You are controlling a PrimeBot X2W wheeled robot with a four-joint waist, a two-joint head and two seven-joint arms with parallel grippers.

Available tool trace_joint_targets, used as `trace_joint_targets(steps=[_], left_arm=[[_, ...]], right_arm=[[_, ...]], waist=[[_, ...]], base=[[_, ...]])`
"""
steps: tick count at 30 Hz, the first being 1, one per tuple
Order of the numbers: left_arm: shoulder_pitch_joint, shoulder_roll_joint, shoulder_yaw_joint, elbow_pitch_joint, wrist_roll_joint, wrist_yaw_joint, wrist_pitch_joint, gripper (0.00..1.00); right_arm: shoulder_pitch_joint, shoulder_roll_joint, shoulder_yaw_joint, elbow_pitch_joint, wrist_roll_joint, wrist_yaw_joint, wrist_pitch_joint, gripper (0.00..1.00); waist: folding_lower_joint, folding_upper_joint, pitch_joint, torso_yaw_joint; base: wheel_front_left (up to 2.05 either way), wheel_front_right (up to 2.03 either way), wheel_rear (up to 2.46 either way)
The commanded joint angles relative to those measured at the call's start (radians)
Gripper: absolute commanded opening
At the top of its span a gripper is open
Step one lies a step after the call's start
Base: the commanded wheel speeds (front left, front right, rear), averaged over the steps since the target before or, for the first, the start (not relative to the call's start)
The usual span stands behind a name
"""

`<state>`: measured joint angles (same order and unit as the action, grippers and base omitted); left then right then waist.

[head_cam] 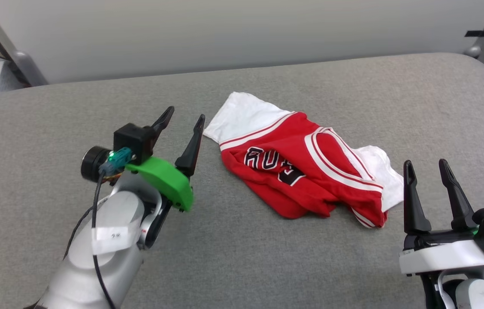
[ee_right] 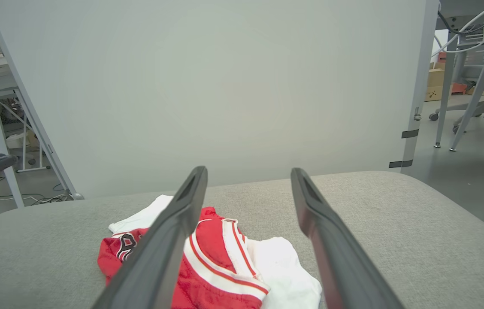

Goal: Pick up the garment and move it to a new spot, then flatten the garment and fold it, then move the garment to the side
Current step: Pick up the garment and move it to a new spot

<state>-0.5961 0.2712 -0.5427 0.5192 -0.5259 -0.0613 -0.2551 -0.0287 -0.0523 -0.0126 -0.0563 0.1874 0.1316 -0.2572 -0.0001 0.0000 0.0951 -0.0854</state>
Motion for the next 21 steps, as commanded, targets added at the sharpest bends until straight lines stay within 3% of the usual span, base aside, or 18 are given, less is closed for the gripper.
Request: trace_joint_targets(steps=[1, 9, 15, 21], left_arm=[[0.045, 0.020, 0.012, -0.029, 0.010, 0.013, -0.005, 1.00], [0.246, 0.073, 0.106, -0.245, 0.045, 0.061, -0.006, 1.00], [0.392, 0.024, 0.180, -0.374, 0.069, 0.093, -0.006, 1.00], [0.479, -0.016, 0.231, -0.427, 0.127, 0.057, -0.007, 1.00]], right_arm=[[0.015, 0.002, -0.003, 0.000, -0.008, -0.001, -0.005, 1.00], [0.033, 0.002, -0.006, -0.001, -0.011, -0.001, -0.005, 1.00], [0.053, -0.001, -0.010, 0.006, -0.015, -0.001, -0.005, 1.00], [0.052, -0.001, 0.007, 0.016, -0.017, -0.001, -0.005, 1.00]], waist=[[0.0001, 0.0000, -0.053, 0.063], [0.0001, 0.0000, -0.067, 0.083], [0.0001, 0.0000, -0.076, 0.084], [0.0001, 0.0000, -0.074, 0.076]], base=[[0.00, 0.00, 0.00], [0.00, 0.00, 0.00], [0.00, 0.00, 0.00], [0.00, 0.00, 0.00]])
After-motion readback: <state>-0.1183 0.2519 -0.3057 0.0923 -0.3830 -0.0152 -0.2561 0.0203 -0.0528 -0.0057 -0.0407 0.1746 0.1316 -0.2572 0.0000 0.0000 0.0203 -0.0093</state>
